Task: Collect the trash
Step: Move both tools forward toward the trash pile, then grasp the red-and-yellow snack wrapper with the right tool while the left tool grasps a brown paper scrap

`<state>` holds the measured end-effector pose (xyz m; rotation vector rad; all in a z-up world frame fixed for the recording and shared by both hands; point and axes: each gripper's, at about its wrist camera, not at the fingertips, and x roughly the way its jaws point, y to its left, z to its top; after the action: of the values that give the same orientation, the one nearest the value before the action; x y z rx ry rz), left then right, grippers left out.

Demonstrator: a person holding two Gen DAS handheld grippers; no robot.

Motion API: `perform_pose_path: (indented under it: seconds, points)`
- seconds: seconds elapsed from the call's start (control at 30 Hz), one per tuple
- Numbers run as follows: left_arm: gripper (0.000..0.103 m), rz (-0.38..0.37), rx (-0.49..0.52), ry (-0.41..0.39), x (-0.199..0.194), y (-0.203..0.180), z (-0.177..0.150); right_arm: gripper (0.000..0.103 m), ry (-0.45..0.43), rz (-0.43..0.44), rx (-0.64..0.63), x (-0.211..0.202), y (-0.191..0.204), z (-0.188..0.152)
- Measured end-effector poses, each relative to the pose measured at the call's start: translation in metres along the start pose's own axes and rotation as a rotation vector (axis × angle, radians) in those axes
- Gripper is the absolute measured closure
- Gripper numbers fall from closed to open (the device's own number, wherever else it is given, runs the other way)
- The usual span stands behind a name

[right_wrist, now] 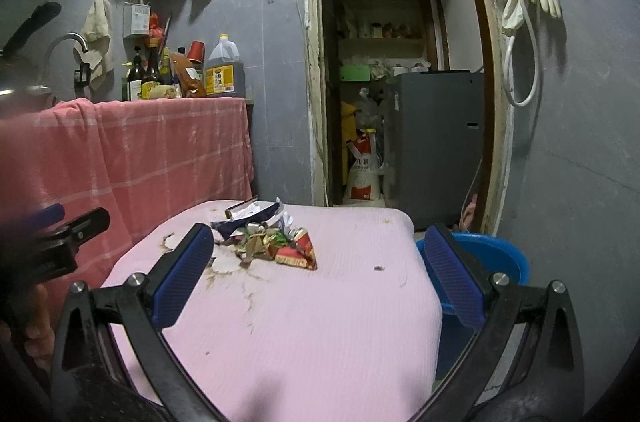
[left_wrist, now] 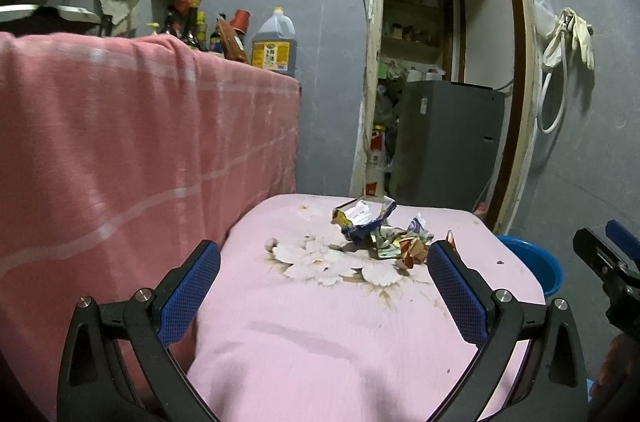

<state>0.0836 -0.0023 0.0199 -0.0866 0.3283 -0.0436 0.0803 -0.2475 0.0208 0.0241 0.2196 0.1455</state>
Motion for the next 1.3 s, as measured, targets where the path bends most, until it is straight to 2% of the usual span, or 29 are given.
perform_pose_path:
  seconds: [0.2, 0.37, 0.43, 0.67, 0.7, 0.73, 0.8, 0.97, 1.13, 1.3]
  points:
    - [0.001, -0.011, 0.007, 0.053, 0.037, -0.007, 0.002, 0.000, 0.042, -0.031, -0.031, 0.038, -0.010, 0.003]
    - [0.001, -0.050, 0.026, 0.133, 0.075, -0.018, -0.002, 0.000, 0.113, -0.027, -0.024, 0.078, -0.022, 0.002]
    - [0.001, -0.043, 0.037, 0.164, 0.088, -0.021, -0.005, 0.000, 0.133, -0.027, -0.024, 0.090, -0.026, 0.001]
    - [0.002, -0.077, 0.117, 0.231, 0.115, -0.031, -0.012, 0.003, 0.270, 0.052, 0.037, 0.134, -0.039, -0.011]
    - [0.002, -0.085, 0.125, 0.236, 0.118, -0.034, -0.012, 0.009, 0.286, 0.065, 0.045, 0.138, -0.040, -0.013]
    - [0.002, -0.099, 0.131, 0.245, 0.121, -0.035, -0.013, 0.020, 0.310, 0.088, 0.054, 0.143, -0.042, -0.017]
    - [0.004, -0.129, 0.141, 0.272, 0.128, -0.039, -0.015, 0.031, 0.355, 0.123, 0.070, 0.152, -0.042, -0.021]
    - [0.020, -0.185, 0.155, 0.344, 0.146, -0.045, -0.021, 0.040, 0.419, 0.171, 0.066, 0.166, -0.040, -0.031]
    - [0.037, -0.213, 0.115, 0.417, 0.164, -0.043, -0.023, 0.056, 0.474, 0.229, 0.053, 0.181, -0.034, -0.036]
    - [0.049, -0.250, 0.085, 0.462, 0.172, -0.040, -0.024, 0.060, 0.510, 0.275, 0.021, 0.194, -0.026, -0.039]
